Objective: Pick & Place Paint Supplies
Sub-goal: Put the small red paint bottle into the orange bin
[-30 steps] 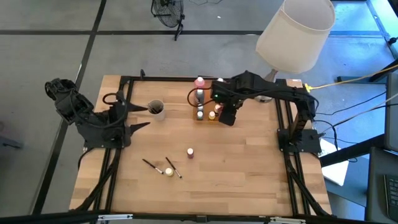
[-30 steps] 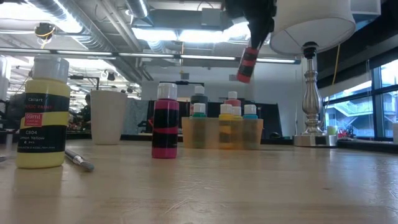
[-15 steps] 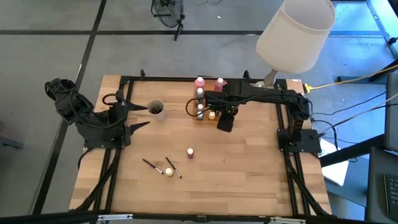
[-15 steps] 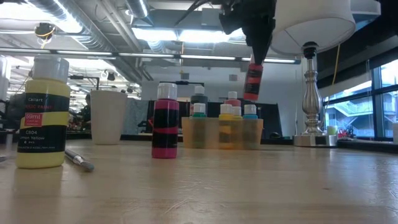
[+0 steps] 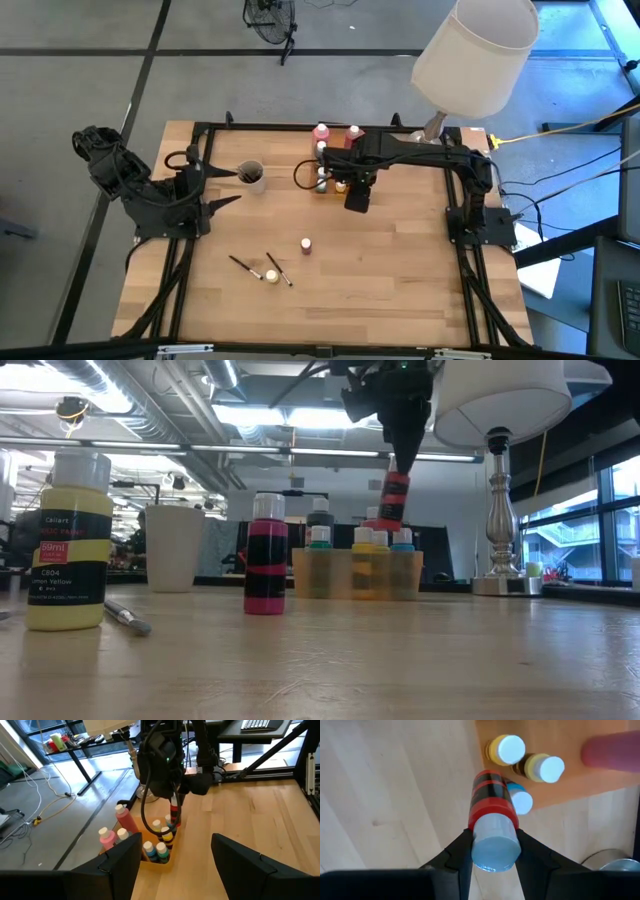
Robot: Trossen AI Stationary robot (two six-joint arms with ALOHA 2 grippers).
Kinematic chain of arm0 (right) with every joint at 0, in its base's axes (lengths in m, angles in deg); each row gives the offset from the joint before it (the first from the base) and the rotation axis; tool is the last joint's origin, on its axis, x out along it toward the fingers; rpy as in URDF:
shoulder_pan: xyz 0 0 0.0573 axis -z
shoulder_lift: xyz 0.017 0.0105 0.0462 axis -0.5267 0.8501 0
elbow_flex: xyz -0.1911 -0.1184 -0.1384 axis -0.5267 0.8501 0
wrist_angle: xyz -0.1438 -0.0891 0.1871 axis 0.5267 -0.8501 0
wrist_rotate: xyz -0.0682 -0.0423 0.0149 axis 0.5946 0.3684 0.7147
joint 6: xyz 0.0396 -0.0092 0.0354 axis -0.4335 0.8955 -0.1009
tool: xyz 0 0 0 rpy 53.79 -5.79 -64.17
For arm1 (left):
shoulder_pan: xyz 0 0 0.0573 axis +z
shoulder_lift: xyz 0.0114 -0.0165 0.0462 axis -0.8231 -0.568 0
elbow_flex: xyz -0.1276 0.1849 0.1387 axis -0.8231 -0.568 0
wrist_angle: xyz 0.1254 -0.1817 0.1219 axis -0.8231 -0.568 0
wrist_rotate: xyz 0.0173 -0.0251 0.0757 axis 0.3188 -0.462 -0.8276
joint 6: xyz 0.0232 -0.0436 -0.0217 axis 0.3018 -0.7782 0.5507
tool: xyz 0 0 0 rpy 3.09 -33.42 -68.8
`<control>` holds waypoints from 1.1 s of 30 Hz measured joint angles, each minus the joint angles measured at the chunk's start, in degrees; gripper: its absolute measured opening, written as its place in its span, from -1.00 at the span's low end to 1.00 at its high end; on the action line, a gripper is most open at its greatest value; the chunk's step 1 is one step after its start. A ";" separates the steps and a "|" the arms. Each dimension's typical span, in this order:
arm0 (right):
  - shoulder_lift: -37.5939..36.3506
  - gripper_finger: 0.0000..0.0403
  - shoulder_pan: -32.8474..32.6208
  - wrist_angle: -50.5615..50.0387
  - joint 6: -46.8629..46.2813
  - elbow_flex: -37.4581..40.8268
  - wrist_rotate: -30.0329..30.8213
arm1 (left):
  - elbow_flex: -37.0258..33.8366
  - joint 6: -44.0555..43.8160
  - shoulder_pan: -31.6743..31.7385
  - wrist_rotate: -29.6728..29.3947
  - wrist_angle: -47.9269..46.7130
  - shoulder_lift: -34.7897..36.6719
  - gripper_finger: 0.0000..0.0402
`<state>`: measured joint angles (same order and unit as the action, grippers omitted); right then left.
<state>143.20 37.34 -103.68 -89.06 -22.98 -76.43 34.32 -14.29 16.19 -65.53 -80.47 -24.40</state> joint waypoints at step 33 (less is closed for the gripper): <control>3.17 -0.40 0.65 0.48 5.95 -0.09 5.59 | 0.00 0.88 0.00 0.01 -0.02 0.01 0.17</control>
<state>146.37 37.99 -103.20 -83.10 -23.07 -70.85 34.32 -13.41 16.18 -65.52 -80.49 -24.39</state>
